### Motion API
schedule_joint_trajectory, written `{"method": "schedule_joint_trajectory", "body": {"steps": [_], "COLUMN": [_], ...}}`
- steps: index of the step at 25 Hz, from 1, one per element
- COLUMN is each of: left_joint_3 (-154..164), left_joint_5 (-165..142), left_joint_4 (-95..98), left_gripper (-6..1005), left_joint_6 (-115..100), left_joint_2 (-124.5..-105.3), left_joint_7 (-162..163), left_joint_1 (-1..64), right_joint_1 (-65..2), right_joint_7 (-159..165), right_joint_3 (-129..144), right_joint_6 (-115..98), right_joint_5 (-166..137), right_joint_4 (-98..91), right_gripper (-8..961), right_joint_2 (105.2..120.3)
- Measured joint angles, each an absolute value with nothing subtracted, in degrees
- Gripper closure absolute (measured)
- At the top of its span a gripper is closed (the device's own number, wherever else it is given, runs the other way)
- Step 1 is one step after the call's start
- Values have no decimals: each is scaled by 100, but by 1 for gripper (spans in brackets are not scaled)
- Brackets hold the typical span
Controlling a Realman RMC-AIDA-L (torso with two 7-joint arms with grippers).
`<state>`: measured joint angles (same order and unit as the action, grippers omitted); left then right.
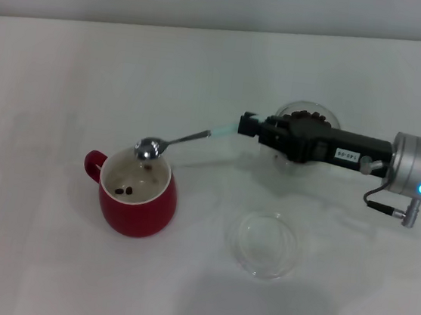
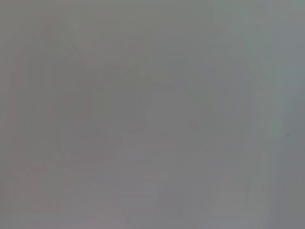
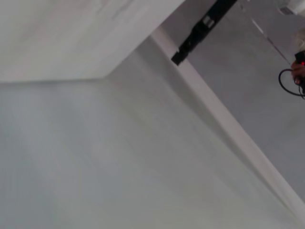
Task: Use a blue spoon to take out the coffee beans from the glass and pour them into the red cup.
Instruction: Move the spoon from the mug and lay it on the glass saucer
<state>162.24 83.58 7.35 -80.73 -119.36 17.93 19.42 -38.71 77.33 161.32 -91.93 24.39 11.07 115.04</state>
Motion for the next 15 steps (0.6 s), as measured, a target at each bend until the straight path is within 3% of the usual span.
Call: {"method": "schedule_joint_trajectory", "body": {"steps": [5, 8, 15], "left_joint_3": [16224, 16224, 16225], "left_joint_5": [8358, 8358, 8358], "left_joint_4": [732, 734, 735], "left_gripper": [269, 269, 269], "left_joint_6": [-8044, -8041, -8041], "left_joint_2": [-11936, -11936, -11936], "left_joint_7": [1793, 1793, 1793], "left_joint_1": [1950, 1969, 1975], "right_joint_1": [-3782, -3674, -3257], "right_joint_7": [7723, 7840, 8496], "right_joint_3": [16133, 16134, 16161], "right_joint_6": [-9332, -9513, -10598], "right_joint_5": [2664, 2811, 2908], "right_joint_4": [1178, 1194, 1612], "right_gripper": [805, 805, 805], "right_joint_2": [11451, 11317, 10706]}}
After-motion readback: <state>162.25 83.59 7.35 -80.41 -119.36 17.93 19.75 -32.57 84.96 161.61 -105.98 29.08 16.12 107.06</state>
